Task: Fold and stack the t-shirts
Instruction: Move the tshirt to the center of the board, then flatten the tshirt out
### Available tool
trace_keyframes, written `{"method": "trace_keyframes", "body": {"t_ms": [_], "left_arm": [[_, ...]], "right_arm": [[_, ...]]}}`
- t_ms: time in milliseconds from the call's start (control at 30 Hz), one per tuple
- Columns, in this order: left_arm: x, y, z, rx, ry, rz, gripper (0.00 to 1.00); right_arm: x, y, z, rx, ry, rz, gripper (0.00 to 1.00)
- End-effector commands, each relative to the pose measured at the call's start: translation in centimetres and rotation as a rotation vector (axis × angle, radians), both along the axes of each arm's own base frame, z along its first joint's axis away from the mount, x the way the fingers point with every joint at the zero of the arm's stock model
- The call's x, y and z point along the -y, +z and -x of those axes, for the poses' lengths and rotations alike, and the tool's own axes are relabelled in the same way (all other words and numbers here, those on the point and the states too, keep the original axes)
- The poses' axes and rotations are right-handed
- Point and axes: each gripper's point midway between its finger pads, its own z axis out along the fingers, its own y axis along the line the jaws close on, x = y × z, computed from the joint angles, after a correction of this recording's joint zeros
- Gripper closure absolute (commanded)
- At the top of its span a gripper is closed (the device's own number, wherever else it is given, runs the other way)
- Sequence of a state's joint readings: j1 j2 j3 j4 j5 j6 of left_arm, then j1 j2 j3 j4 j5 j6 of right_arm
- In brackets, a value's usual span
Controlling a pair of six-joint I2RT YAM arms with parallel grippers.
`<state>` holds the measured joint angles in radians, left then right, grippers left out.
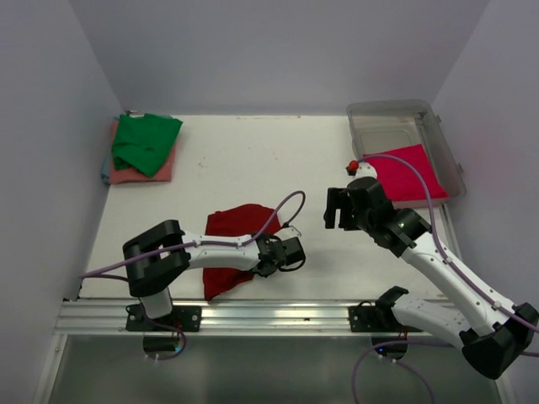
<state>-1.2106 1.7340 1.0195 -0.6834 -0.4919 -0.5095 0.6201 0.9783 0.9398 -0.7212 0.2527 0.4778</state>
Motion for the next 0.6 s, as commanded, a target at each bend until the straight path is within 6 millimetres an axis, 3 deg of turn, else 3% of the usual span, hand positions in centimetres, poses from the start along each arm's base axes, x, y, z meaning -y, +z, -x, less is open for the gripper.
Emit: {"method": "trace_keyframes", "body": {"t_ms": [0, 33, 133, 233, 300, 433, 533, 567], "left_arm": [[-1.5, -1.7, -0.6, 0.009, 0.016, -0.074, 0.70], [-1.6, -1.6, -0.7, 0.019, 0.029, -0.071, 1.00], [-2.0, 0.0, -1.6, 0.089, 0.056, -0.074, 1.00], [-0.5, 3.1, -2.0, 0.112, 0.064, 0.016, 1.00], [0.9, 6.8, -2.0, 0.132, 0.053, 0.127, 1.00], [5.7, 17.4, -1.0, 0.128, -0.036, 0.496, 1.00], [7.2, 26.2, 0.3, 0.155, -0.140, 0.777, 1.00], [6.7, 28.9, 0.6, 0.186, -0.154, 0.841, 1.00]], "right_arm": [[1.1, -0.1, 0.2, 0.011, -0.019, 0.020, 0.21], [1.2, -0.1, 0.3, 0.013, -0.020, 0.019, 0.21], [1.5, -0.3, 0.4, 0.010, -0.026, 0.025, 0.21], [1.8, -0.5, 0.4, 0.012, -0.040, 0.027, 0.21], [2.3, -0.4, 0.1, 0.020, -0.071, 0.036, 0.21], [2.6, -1.2, -0.2, 0.000, -0.103, 0.047, 0.21], [2.4, -2.7, -0.5, -0.027, -0.109, 0.049, 0.21], [2.2, -3.0, -0.9, -0.022, -0.111, 0.040, 0.21]]}}
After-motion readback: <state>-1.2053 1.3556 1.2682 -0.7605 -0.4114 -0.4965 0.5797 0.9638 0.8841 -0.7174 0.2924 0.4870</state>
